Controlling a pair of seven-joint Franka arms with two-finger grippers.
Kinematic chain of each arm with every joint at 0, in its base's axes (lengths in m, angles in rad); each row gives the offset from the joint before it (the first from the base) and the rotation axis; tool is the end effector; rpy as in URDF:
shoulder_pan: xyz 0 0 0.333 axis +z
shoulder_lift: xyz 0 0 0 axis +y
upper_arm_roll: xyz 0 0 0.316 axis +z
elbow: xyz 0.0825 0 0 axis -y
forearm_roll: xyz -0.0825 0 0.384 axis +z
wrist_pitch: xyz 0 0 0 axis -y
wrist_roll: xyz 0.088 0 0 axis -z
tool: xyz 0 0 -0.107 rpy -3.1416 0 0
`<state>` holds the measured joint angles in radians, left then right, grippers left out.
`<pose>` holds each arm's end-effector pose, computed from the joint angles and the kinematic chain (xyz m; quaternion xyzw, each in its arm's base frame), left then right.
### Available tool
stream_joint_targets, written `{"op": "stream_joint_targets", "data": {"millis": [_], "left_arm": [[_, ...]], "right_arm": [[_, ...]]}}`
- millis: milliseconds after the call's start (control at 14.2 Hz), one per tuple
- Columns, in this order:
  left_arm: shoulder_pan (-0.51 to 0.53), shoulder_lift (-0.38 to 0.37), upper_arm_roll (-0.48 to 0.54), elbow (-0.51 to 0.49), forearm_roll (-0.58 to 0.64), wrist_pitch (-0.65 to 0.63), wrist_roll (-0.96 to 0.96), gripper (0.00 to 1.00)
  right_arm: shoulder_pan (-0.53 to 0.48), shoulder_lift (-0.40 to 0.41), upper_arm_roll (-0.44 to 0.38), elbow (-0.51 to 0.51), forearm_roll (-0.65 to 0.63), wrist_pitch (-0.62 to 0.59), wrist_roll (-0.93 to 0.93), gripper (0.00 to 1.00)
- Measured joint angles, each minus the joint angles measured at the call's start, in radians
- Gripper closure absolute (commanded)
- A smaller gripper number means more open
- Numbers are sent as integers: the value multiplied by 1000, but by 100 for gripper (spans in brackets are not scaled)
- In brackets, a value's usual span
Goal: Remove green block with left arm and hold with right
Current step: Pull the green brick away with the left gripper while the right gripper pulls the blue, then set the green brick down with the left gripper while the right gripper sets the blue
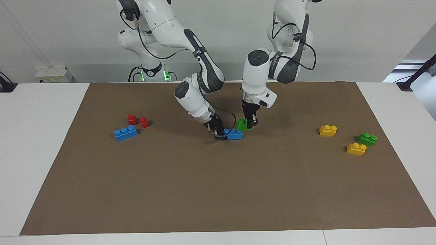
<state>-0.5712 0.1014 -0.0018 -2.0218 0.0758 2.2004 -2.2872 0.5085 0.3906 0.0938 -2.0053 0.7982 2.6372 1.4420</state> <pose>0.4890 -0.3124 0.4079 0.6696 0.7410 0.0365 0.0338 0.5251 0.3360 0.2800 -0.6999 0.6629 0.1521 0.2182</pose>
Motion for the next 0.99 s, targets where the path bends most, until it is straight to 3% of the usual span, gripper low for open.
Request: {"op": "stream_joint_targets", "data": {"millis": [212,353,565,989], "left_arm": [[59,-15,1,0,0,-3,79,100],[110,-15,2,-1,0,-3,171,100],[191,-15,3,-1,-3,-3,346,100],[354,-12,3,-1,-30,-1,695,100]], "right_arm": [[-99,-1,-6,105,-111,-178,-1,100],[-213,-4,-10,190,-200,-320,-39,100],[-403,-5,-15,270,-228,-487,-195,100],[-663,-3,-16,214,-232,-562,-361,100]]}}
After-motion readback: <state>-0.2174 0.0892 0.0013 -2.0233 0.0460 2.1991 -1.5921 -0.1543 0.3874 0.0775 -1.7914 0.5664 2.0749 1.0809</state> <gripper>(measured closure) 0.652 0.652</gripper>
